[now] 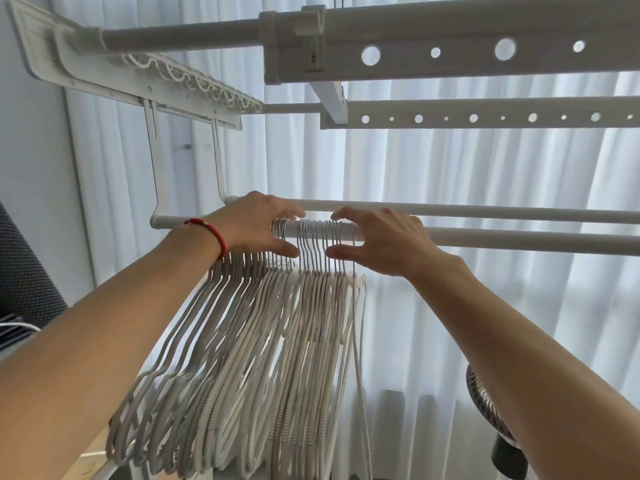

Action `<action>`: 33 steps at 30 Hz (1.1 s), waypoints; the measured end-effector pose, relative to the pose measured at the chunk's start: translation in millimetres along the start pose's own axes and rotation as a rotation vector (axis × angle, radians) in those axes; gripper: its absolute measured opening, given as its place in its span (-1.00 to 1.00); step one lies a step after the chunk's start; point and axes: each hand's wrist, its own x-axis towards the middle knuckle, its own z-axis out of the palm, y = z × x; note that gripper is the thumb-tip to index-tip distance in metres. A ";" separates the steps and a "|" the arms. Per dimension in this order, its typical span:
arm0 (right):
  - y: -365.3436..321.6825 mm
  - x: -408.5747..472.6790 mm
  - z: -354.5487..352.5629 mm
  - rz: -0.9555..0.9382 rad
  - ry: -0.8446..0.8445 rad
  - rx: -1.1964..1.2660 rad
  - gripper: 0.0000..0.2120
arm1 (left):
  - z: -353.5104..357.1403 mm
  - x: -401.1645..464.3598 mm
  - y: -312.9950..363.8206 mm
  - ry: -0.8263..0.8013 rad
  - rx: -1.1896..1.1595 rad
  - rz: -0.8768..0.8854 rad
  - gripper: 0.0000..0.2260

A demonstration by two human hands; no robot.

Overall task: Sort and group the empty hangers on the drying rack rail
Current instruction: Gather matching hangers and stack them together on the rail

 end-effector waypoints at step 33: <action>-25.8 24.8 14.0 -0.002 0.043 0.125 -0.52 | 4.9 -1.8 -8.5 0.096 -0.159 0.045 -0.51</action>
